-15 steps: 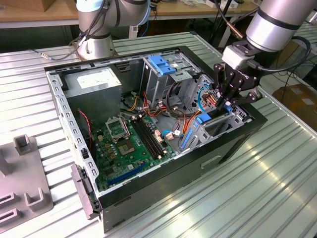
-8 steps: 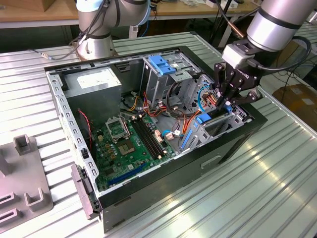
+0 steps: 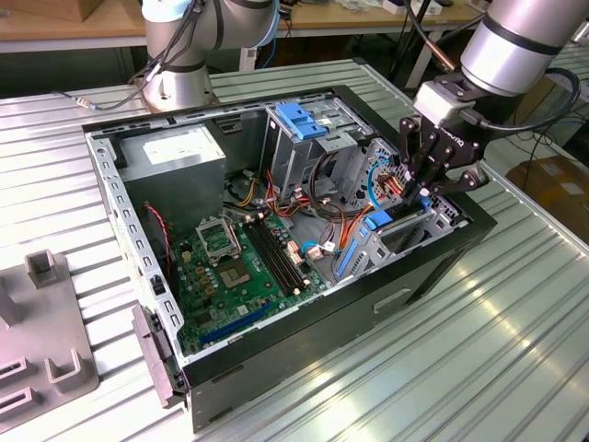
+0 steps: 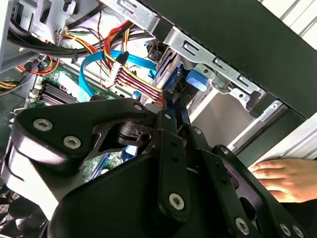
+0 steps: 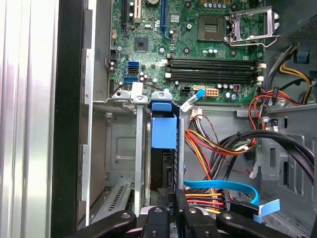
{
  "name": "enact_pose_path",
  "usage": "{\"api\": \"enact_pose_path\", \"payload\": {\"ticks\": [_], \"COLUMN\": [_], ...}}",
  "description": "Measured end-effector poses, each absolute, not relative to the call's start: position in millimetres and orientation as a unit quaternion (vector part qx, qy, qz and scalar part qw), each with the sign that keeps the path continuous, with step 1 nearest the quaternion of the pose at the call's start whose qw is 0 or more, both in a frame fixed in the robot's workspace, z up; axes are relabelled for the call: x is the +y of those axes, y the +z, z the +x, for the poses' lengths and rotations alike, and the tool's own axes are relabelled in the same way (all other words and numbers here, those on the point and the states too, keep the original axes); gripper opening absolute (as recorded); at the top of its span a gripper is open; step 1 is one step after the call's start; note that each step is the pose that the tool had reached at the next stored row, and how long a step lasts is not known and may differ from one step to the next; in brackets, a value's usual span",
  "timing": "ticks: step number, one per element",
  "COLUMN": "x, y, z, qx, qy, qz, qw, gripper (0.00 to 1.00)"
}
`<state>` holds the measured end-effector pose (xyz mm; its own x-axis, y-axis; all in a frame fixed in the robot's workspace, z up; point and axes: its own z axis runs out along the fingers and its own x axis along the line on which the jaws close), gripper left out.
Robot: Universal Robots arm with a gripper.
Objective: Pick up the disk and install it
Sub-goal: 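Insert the first disk wire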
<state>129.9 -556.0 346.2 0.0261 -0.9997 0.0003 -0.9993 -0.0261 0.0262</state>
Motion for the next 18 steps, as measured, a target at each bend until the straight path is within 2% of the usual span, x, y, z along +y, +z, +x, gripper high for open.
{"api": "enact_pose_path", "payload": {"ticks": [14,15,16,18], "x": [-558.5,-558.5,-558.6,-558.5], "y": [338.0,337.6,340.0,347.5], "z": [129.9,129.9,129.9,130.0], "qx": [-0.698,-0.698,-0.698,-0.698], "qy": [-0.013,-0.014,-0.013,-0.013], "qz": [0.716,0.716,0.716,0.716], "qw": [0.005,0.004,0.005,0.004], "gripper": [0.17,0.18,0.25,0.25]}}
